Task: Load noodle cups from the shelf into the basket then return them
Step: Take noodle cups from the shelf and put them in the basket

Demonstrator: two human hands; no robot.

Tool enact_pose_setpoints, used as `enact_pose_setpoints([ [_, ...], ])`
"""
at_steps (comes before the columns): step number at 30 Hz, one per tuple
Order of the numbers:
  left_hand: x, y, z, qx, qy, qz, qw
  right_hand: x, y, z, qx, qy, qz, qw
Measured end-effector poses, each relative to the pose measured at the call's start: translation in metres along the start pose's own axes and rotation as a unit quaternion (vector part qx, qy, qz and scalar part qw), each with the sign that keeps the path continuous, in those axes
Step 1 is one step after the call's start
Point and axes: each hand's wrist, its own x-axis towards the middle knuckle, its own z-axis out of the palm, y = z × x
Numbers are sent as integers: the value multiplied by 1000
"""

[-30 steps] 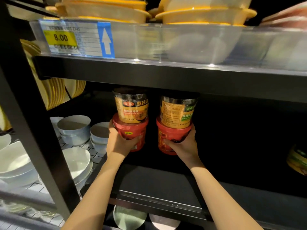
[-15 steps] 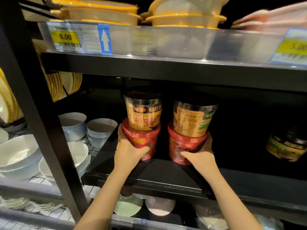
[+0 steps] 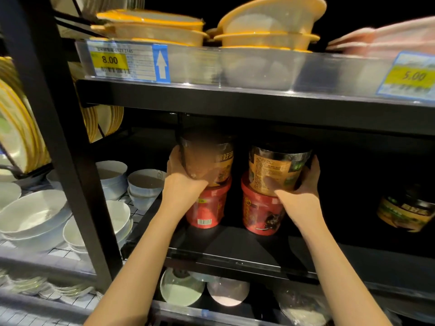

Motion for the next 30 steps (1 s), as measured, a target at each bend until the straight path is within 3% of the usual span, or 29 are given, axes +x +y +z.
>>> enact_pose_setpoints([
  [5,11,11,9,30,-11,1,1000,8,-18,3,-31,-21,18,999],
  [10,11,15,11,54,10,-5,998,11,-23,4,-75,15,57,995],
  [17,-10,27,5,-33,43,4,999,-4,-26,-13,30,43,60,997],
  [24,-99,46,-11,-150,-90,43,984,-98,-43,-65,114,74,31,990],
  [30,-199,26,0,-163,-218,-13,962,-214,-20,-120,109,171,128,971],
])
